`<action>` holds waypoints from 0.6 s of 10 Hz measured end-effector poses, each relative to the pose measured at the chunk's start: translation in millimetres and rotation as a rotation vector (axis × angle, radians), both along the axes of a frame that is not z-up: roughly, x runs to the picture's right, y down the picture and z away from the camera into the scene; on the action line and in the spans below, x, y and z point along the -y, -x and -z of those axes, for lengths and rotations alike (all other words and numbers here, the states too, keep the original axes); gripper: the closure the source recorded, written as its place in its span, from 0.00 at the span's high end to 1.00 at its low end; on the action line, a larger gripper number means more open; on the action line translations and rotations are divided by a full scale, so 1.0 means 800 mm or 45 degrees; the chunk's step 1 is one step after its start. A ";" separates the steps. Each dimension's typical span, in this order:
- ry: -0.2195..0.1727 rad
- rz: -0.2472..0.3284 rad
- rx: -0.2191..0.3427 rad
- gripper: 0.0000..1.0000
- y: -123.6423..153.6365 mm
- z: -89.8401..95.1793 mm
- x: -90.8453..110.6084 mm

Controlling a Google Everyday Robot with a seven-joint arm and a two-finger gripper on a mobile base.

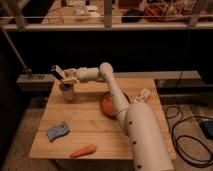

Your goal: Place the eraser in the ceramic cup

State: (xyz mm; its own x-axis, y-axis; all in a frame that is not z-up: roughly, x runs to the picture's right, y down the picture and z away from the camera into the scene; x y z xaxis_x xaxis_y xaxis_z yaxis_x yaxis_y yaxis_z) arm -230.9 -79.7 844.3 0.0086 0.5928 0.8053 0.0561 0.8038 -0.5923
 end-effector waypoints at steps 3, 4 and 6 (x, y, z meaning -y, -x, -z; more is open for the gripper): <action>0.009 0.006 0.016 0.72 0.003 -0.002 0.002; 0.009 0.018 0.022 0.78 0.005 -0.001 -0.001; 0.003 0.025 0.021 0.80 0.008 0.001 -0.001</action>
